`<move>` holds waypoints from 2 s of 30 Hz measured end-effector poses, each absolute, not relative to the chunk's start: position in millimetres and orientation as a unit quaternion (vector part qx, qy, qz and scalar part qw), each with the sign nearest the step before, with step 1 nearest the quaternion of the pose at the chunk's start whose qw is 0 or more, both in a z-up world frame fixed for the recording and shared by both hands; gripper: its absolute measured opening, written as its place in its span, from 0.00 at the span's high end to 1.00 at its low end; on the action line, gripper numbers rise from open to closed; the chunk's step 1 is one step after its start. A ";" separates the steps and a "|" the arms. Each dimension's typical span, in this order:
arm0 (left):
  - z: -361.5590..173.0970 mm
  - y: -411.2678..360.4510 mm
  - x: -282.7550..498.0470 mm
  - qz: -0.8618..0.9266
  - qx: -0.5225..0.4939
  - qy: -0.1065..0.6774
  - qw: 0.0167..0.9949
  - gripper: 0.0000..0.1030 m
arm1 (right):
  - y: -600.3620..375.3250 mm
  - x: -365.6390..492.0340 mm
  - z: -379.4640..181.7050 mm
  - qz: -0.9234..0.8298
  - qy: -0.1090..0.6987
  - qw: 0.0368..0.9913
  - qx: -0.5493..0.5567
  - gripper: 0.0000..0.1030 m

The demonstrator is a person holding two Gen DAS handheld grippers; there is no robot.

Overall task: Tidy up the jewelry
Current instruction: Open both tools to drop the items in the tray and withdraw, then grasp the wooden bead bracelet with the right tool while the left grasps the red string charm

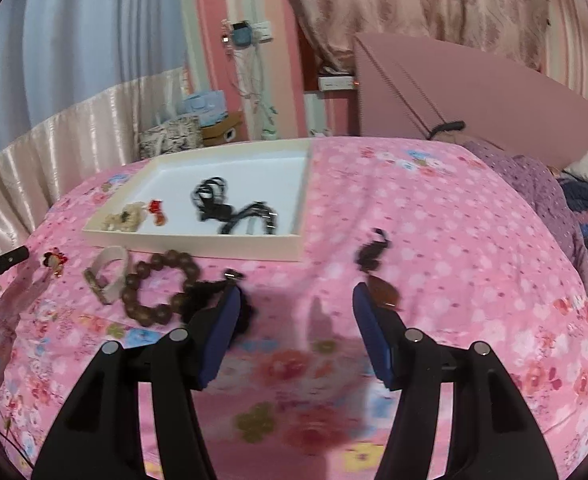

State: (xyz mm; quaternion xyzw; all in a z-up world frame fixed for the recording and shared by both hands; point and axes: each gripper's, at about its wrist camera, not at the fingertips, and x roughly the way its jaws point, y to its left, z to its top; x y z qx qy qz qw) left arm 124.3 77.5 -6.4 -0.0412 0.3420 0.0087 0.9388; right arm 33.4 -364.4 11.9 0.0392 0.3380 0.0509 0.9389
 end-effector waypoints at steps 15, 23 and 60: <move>-13.7 118.7 130.1 -0.006 -0.049 0.341 0.939 0.31 | -273.6 46.7 7.8 0.097 0.343 0.934 0.039 0.44; -13.2 46.4 138.7 -0.054 0.002 0.334 0.941 0.31 | -268.4 53.0 -2.7 0.094 0.356 0.929 0.036 0.44; -47.6 8.0 182.6 -0.110 -0.014 0.388 0.915 1.00 | -263.5 101.6 -26.7 0.110 0.389 0.915 0.004 0.82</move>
